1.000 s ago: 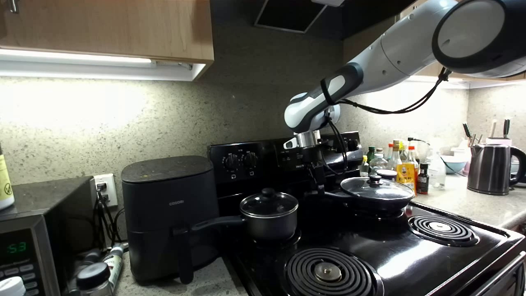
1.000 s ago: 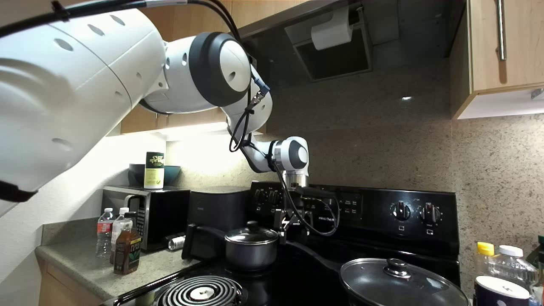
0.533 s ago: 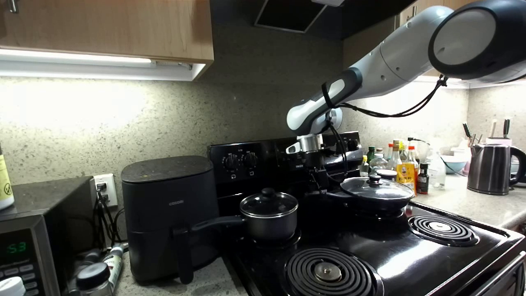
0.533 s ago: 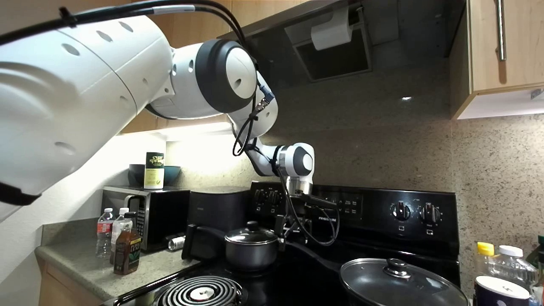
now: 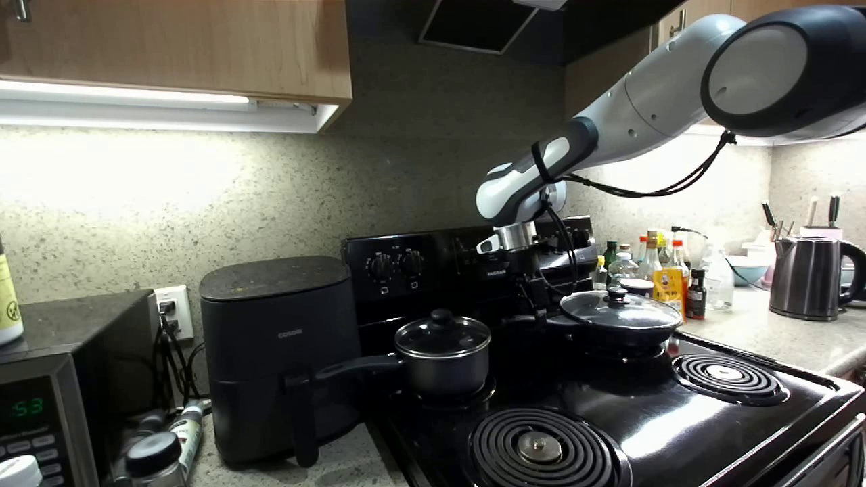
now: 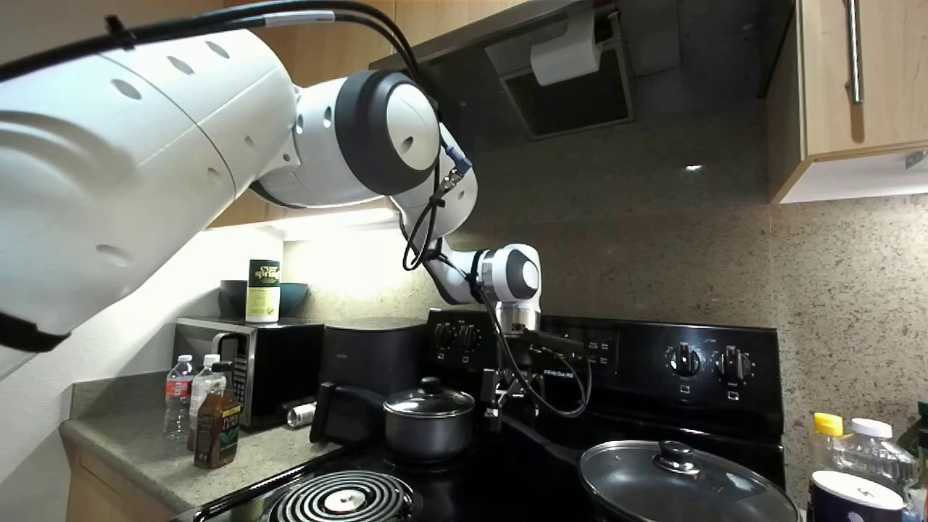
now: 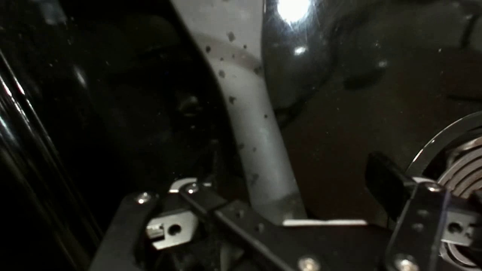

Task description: Rotate the black pan.

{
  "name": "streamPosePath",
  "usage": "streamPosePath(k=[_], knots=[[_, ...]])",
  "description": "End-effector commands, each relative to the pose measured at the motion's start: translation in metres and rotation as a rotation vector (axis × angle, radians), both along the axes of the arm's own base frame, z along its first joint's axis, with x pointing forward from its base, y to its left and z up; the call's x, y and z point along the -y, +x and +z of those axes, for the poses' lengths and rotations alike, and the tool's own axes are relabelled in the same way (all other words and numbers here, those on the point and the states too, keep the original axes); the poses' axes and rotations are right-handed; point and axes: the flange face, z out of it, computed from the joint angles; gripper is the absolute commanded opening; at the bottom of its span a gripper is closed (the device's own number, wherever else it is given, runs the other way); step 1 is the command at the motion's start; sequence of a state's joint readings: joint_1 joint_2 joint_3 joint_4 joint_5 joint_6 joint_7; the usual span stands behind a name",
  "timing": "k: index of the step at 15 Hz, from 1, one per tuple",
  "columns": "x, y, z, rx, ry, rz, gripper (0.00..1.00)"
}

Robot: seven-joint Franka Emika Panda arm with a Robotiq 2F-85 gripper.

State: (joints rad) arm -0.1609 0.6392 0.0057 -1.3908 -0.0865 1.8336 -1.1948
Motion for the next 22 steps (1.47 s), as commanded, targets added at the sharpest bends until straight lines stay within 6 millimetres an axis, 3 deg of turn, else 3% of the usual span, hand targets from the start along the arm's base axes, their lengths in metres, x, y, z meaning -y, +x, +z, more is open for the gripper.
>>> streamPosePath(k=[1, 5, 9, 15, 22], knots=[[0.006, -0.023, 0.023, -0.013, -0.063, -0.016, 1.00], [0.004, -0.030, 0.024, -0.017, -0.003, 0.030, 1.00], [-0.008, -0.007, 0.011, 0.032, -0.011, 0.030, 1.00], [-0.014, 0.010, -0.015, 0.016, 0.024, 0.046, 1.00], [-0.003, -0.007, -0.018, 0.025, 0.055, -0.005, 1.00]])
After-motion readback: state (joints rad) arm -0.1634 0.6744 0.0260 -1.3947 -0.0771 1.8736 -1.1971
